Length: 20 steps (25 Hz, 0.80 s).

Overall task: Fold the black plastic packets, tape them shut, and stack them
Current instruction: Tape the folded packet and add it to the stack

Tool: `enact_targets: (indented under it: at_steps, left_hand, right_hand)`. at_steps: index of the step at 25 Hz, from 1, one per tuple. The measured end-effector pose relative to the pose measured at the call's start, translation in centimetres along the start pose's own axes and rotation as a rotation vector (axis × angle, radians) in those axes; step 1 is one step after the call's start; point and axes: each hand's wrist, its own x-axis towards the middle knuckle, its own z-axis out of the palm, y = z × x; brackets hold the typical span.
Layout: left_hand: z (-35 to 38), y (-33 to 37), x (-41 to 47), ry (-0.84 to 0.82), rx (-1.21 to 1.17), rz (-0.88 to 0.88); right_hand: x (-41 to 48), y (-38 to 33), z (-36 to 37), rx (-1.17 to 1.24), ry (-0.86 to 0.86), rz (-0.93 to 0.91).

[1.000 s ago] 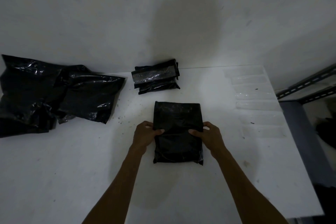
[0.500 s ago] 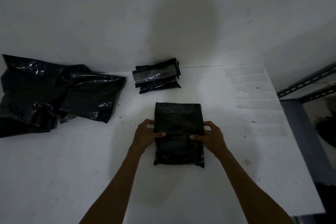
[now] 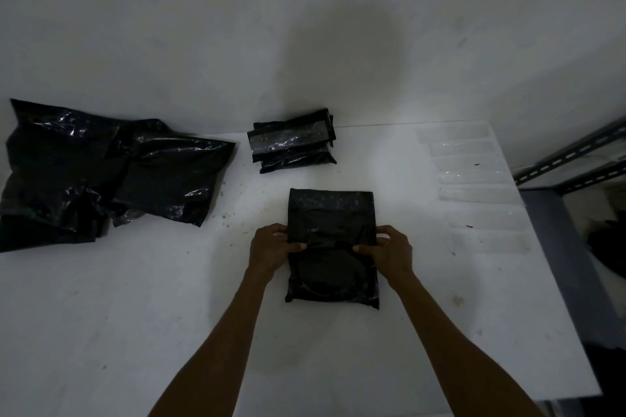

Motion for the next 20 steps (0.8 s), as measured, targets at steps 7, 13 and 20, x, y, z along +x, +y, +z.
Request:
enact_targets:
  at_steps: [7, 13, 20]
  left_hand:
    - [0.5, 0.6, -0.1, -0.013, -0.174, -0.077]
    - [-0.4, 0.0, -1.2, -0.074, -0.385, -0.125]
    - [-2.2, -1.2, -3.4, -0.177, -0.262, 0.07]
  right_hand:
    - [-0.1, -0.6, -0.2, 0.065, 0.002, -0.006]
    - [-1.2, -1.2, -1.9, 0.419, -0.076, 0.001]
    - [-2.7, 1.6, -4.5, 0.102, -0.142, -0.371]
